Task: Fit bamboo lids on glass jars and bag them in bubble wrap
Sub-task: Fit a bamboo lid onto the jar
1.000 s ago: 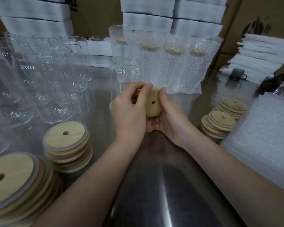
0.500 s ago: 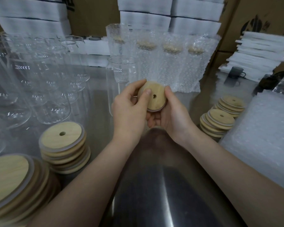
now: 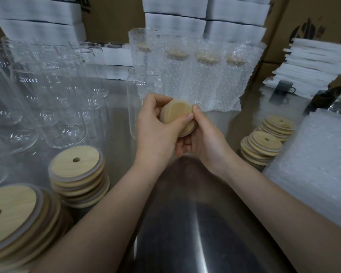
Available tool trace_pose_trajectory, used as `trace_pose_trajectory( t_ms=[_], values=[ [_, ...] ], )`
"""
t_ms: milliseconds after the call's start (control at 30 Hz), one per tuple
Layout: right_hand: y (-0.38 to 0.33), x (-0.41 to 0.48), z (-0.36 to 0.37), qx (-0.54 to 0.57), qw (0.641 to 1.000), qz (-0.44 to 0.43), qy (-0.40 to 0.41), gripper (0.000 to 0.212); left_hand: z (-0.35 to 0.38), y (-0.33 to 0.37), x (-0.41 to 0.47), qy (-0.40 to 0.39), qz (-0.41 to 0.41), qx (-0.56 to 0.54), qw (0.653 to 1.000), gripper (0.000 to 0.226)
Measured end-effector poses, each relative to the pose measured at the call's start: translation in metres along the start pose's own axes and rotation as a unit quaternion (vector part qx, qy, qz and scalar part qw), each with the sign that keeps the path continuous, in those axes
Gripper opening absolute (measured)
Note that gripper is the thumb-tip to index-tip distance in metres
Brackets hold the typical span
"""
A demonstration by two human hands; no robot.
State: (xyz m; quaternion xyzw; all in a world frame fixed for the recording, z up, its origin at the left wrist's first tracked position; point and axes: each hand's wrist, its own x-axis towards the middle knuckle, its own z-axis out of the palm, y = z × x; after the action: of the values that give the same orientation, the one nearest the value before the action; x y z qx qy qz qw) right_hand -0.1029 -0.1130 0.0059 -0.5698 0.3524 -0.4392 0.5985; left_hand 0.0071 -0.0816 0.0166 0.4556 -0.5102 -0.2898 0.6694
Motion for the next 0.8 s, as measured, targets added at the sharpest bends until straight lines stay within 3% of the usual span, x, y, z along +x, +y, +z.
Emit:
trace_pose_trajectory(
  t_ms=[233,400,533,700,800],
  values=[
    [-0.001,0.002,-0.006,0.042,0.998,0.019,0.033,0.066,0.000,-0.004,0.003,-0.086,-0.012,0.008,0.996,0.051],
    [-0.003,0.001,-0.008,0.059,0.998,0.008,0.036,0.067,0.001,-0.006,0.006,-0.107,-0.019,-0.040,0.993,0.042],
    [-0.004,0.001,-0.009,0.063,0.997,0.006,0.040,0.067,0.001,-0.007,0.005,-0.112,0.008,0.016,0.994,0.044],
    [-0.005,0.002,-0.010,0.090,0.995,0.004,0.035,0.066,-0.001,-0.008,-0.006,-0.057,0.133,0.157,0.977,0.041],
    [-0.006,0.004,-0.013,0.113,0.992,0.015,0.062,0.067,-0.005,-0.006,-0.004,0.080,0.195,0.188,0.959,0.033]
  ],
)
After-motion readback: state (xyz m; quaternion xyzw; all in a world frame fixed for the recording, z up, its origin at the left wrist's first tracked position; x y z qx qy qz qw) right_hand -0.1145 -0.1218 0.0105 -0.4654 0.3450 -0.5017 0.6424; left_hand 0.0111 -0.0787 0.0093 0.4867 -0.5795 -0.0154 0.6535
